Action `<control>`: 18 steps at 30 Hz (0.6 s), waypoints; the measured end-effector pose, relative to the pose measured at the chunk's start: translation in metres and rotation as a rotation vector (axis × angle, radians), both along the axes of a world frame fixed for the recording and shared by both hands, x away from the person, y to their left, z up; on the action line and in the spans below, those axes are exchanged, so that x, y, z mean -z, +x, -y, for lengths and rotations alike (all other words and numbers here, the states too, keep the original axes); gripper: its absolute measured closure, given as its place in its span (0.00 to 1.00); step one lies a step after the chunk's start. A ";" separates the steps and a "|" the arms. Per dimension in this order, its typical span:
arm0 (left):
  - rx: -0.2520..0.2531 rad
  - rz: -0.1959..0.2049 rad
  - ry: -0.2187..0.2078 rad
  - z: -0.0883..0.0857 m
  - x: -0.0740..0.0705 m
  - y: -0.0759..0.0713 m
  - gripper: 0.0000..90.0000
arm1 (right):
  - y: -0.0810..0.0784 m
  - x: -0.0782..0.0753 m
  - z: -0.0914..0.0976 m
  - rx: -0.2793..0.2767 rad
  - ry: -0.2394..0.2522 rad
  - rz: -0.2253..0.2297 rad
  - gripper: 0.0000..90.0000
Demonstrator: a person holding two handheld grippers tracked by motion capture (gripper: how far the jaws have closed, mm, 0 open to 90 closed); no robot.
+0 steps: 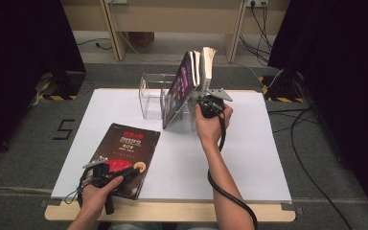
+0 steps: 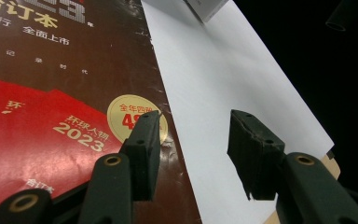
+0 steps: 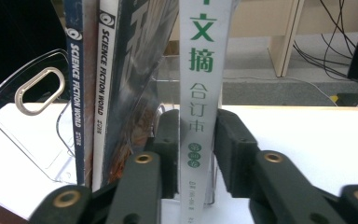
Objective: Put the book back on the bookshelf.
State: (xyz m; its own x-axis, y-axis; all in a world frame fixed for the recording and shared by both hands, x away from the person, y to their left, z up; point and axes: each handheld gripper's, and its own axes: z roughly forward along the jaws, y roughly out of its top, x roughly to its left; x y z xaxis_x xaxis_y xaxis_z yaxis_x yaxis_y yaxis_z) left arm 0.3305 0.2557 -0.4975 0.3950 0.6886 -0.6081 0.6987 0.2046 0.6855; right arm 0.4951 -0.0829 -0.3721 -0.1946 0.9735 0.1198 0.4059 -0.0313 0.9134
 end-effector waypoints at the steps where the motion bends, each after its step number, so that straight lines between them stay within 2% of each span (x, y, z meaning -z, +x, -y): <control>1: -0.002 0.002 0.002 0.000 0.000 0.000 0.59 | -0.001 0.000 0.000 -0.002 0.001 0.003 0.76; 11: -0.008 0.012 0.025 0.000 -0.002 0.000 0.58 | -0.012 -0.003 0.003 -0.018 0.003 0.002 0.70; 18: -0.015 0.023 0.053 -0.001 -0.003 -0.001 0.56 | -0.019 0.001 0.009 -0.031 0.025 -0.027 0.67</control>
State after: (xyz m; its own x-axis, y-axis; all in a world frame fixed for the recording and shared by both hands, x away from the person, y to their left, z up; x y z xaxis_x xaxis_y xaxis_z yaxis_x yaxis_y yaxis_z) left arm 0.3299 0.2571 -0.4941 0.3978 0.7253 -0.5619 0.6802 0.1779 0.7111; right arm 0.4760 -0.0923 -0.3730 -0.2207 0.9638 0.1496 0.4313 -0.0411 0.9013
